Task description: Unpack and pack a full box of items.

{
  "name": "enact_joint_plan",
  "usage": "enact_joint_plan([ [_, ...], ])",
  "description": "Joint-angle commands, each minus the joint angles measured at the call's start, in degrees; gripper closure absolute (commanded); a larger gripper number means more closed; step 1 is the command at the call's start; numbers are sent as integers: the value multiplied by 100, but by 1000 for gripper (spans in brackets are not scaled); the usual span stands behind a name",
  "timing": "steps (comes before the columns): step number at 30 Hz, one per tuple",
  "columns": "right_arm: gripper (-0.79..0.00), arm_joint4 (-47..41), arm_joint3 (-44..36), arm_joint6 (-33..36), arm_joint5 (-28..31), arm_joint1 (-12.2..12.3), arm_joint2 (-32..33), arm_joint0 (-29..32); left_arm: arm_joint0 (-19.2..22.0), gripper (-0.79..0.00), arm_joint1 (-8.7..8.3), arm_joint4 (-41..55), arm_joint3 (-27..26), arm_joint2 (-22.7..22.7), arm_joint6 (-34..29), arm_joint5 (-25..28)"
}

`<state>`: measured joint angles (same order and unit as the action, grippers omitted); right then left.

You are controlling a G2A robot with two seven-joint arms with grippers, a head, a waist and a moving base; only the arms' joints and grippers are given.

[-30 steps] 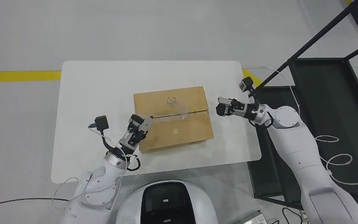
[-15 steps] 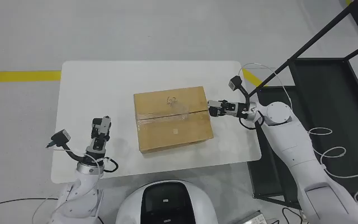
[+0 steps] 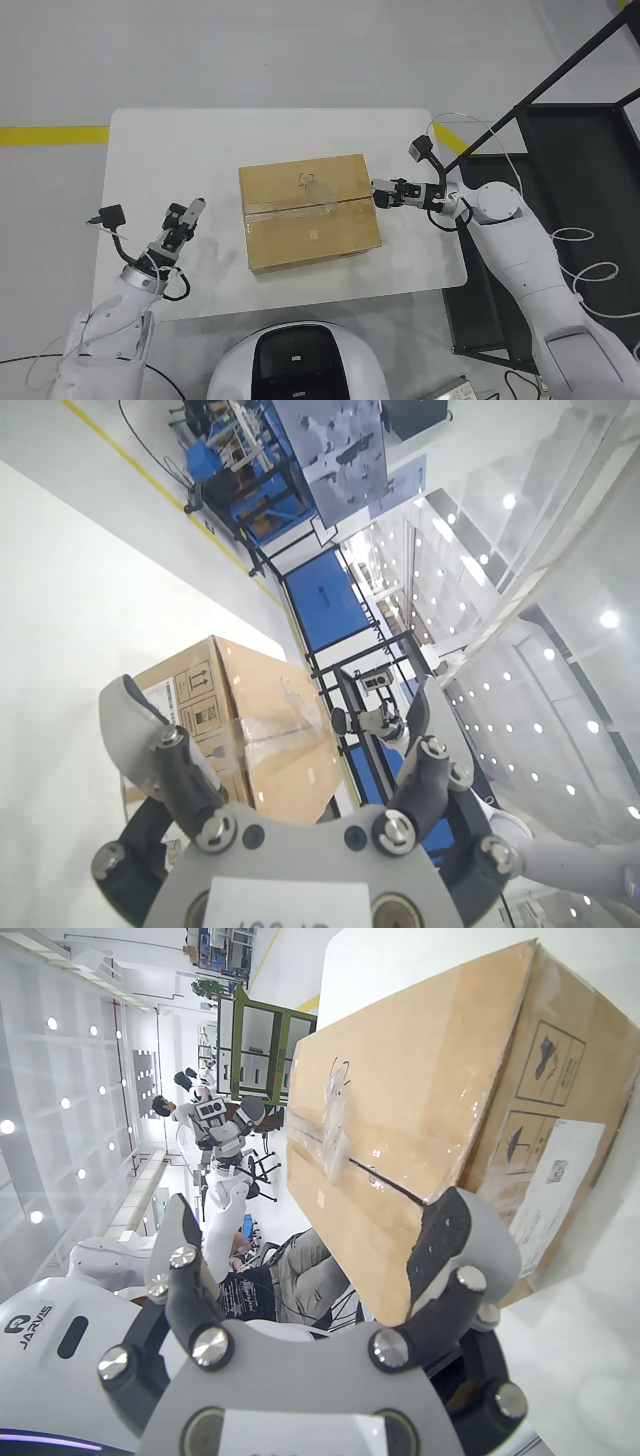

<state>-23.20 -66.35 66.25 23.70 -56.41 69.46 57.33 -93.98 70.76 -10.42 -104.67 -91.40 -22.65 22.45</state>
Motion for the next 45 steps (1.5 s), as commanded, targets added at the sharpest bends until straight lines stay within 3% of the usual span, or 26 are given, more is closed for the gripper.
enact_joint_plan([
  [1,-785,0,0,0,0,0,0,0,26,-785,-28,161,-8,-139,-257,-29],
  [11,-785,10,-933,64,-325,-39,-133,-276,94,-785,-127,1297,134,-566,-1142,-92],
  [16,-785,173,-1159,197,-947,-197,-786,-856,101,-785,-178,1463,184,-811,-1355,-64],
  [21,-785,234,-975,35,-1193,-493,-1699,-1415,85,-785,-215,1560,217,-998,-1397,-79],
  [35,-785,50,-1219,-131,-1152,-570,-1851,-1355,-5,-785,-209,1769,579,-904,-861,165],
  [45,-785,-163,-604,-451,-1374,-1239,-3154,-2366,-126,-785,-240,1739,471,-1105,-708,177],
])
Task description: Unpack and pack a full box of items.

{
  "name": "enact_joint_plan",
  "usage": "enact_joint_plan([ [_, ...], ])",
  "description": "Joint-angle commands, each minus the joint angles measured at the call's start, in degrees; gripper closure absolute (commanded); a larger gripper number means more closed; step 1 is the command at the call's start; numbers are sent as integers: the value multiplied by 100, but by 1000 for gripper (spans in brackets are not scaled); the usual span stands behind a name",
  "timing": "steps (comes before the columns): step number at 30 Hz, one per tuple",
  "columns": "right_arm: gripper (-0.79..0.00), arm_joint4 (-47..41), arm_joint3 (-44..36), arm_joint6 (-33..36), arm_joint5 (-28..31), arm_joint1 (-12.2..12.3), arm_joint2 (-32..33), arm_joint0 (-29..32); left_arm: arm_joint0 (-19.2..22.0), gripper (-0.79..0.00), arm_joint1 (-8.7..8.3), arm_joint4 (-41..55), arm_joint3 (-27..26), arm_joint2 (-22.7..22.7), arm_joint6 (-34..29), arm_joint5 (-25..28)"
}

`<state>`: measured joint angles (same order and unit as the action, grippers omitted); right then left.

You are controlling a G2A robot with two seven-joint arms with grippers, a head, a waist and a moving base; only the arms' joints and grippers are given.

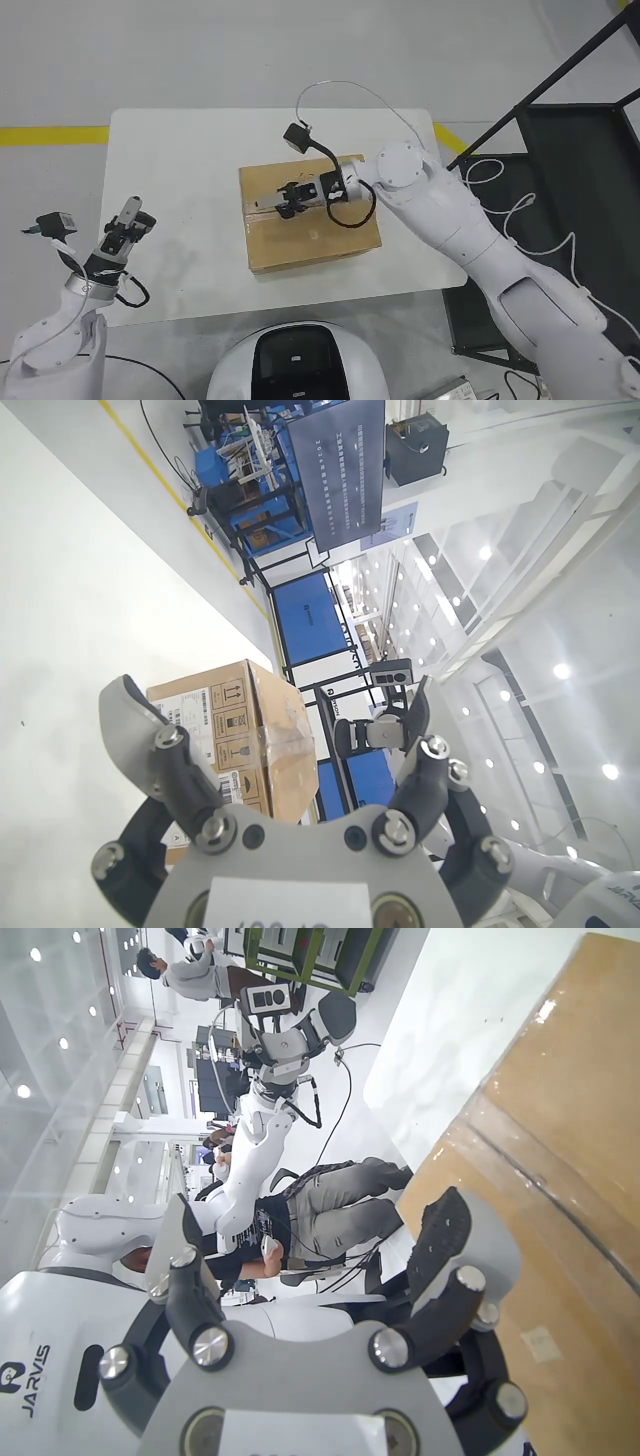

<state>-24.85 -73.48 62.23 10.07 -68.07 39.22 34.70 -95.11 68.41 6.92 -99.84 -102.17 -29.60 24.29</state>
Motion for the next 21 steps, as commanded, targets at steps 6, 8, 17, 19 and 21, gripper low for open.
enact_joint_plan([
  [6,-785,-122,788,-230,-53,-523,-728,-528,-60,-785,-25,96,-61,-136,-29,-16],
  [8,-785,-121,995,-228,-78,-657,-890,-622,-67,-785,-30,132,-68,-164,-36,-7],
  [17,-785,-208,1968,-312,30,-1096,-1173,-842,-76,-785,-63,261,-47,-332,-98,10],
  [19,-785,-220,2131,-279,21,-1157,-1187,-863,-85,-785,-70,280,-57,-373,-106,-6],
  [21,-785,-199,2246,-246,24,-1210,-1200,-880,-99,-785,-76,267,-66,-405,-101,-17],
])
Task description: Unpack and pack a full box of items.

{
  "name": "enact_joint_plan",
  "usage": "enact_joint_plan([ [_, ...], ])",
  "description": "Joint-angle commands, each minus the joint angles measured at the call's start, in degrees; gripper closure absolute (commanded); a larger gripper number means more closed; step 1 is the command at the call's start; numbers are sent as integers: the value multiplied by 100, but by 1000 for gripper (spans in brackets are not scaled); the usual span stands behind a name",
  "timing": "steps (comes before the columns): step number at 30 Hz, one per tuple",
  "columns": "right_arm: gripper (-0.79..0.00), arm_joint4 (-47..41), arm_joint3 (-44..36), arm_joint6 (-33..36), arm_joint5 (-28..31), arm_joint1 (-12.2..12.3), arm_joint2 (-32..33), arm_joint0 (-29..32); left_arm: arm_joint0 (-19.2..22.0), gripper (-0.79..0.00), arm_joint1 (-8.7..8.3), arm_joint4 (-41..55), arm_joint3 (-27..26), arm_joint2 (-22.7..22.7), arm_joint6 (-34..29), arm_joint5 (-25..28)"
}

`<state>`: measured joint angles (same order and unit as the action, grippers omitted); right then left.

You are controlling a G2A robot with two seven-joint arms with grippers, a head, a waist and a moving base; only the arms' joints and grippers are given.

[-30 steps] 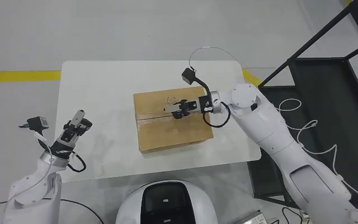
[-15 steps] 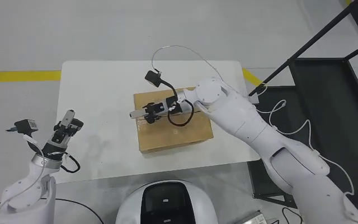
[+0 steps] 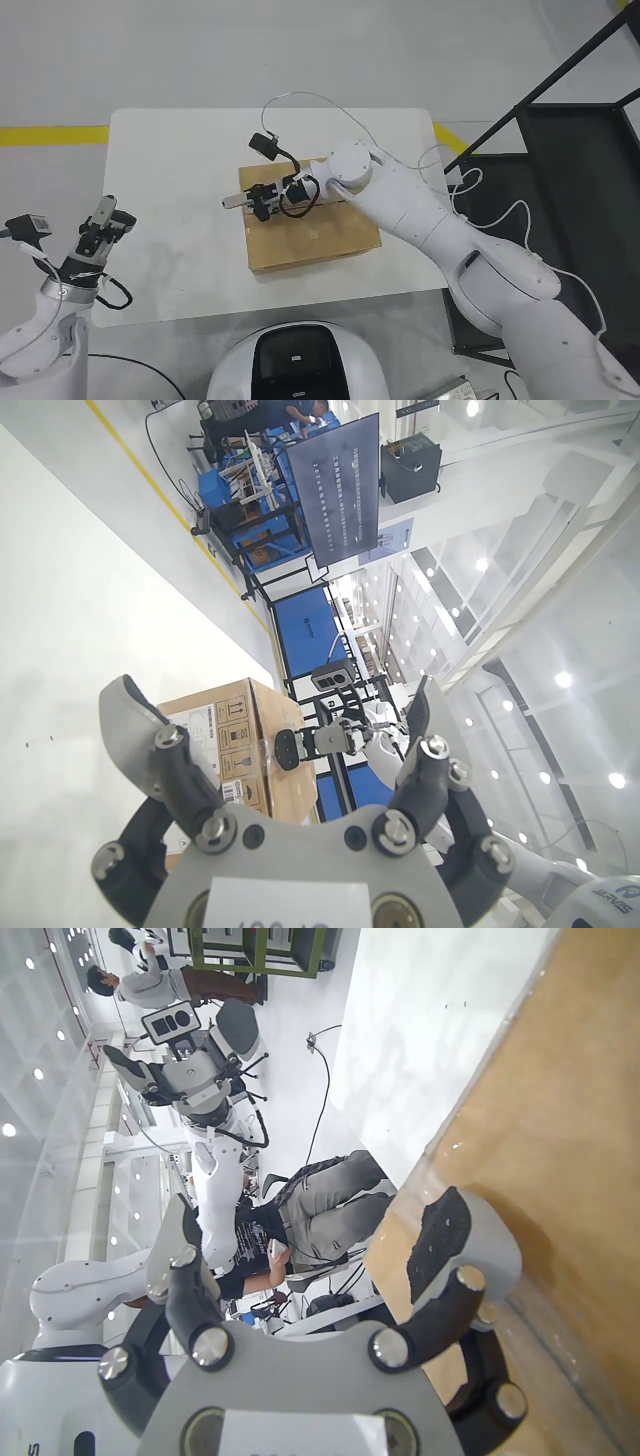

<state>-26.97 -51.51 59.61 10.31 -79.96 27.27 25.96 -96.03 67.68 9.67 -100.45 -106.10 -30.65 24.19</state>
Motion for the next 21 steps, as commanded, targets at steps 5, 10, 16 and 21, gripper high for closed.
enact_joint_plan([
  [5,-785,101,191,197,-5,-38,85,-14,-58,-785,-13,-11,-41,-62,13,-2],
  [10,-785,453,88,372,-243,100,253,39,-74,-785,-13,-114,-15,-31,128,46],
  [16,-785,735,-153,320,-532,338,606,299,-39,-785,-5,-229,67,121,233,103],
  [21,-785,830,-328,232,-695,575,1027,636,-6,-785,-1,-402,113,260,295,125],
])
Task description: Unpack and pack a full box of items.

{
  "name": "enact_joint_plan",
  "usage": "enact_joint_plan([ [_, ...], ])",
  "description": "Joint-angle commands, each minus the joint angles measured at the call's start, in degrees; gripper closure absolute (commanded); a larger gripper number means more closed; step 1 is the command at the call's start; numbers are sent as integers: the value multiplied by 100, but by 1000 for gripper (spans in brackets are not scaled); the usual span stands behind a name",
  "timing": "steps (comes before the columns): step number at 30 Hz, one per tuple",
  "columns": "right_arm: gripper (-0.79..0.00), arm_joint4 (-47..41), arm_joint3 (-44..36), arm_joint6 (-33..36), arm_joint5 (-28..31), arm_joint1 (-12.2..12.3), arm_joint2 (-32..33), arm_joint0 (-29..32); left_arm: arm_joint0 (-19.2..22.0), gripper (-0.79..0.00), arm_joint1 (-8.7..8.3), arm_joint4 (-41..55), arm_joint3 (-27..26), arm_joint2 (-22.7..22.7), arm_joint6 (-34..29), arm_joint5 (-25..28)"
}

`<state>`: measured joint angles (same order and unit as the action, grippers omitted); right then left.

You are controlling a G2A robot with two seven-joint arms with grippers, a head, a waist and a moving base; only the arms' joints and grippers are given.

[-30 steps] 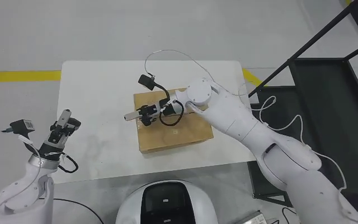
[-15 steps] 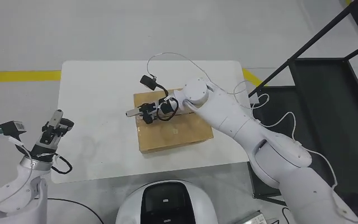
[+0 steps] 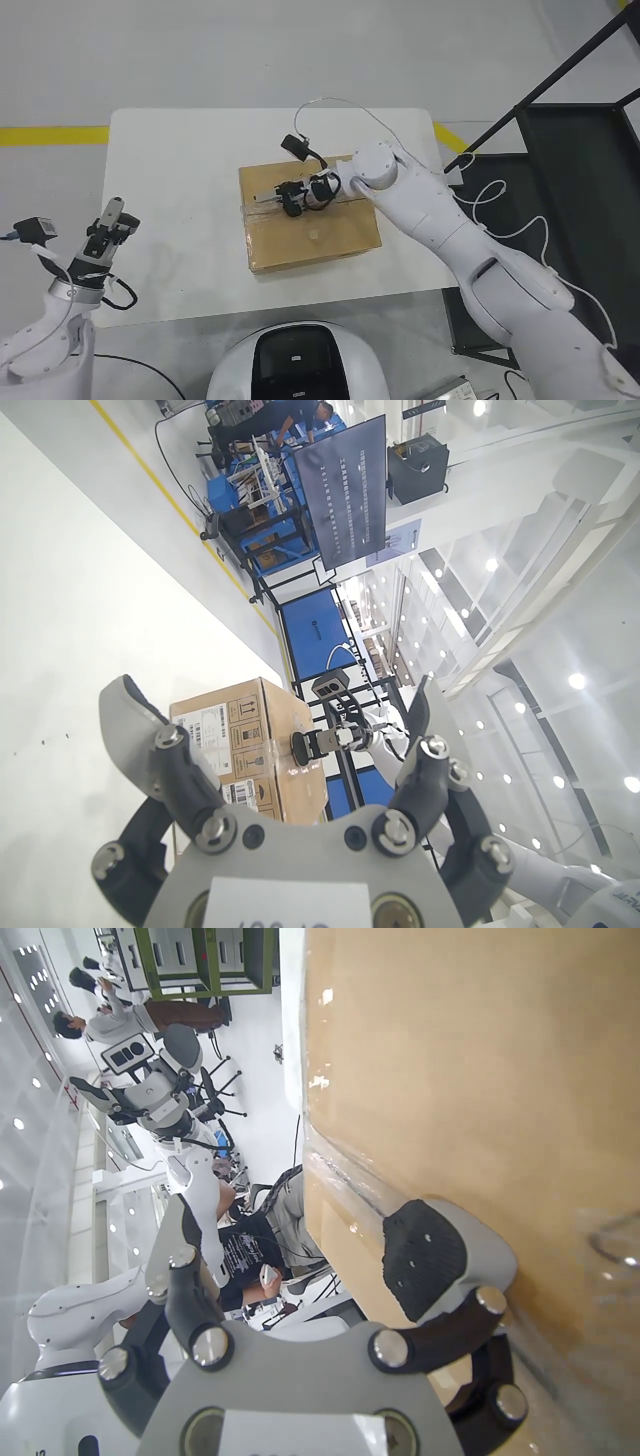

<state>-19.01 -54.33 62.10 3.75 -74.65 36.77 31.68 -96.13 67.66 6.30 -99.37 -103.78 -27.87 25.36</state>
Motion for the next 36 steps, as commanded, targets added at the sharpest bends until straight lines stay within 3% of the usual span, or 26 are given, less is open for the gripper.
enact_joint_plan([
  [1,-785,79,-106,-44,-92,92,157,137,12,-785,3,-134,12,59,64,15],
  [21,-785,1314,-2230,-463,-1597,1123,2295,2051,36,-785,5,-381,52,261,328,73],
  [36,-785,1202,-2852,-1076,-1940,1486,3824,3193,156,-785,5,-452,135,499,328,-53],
])
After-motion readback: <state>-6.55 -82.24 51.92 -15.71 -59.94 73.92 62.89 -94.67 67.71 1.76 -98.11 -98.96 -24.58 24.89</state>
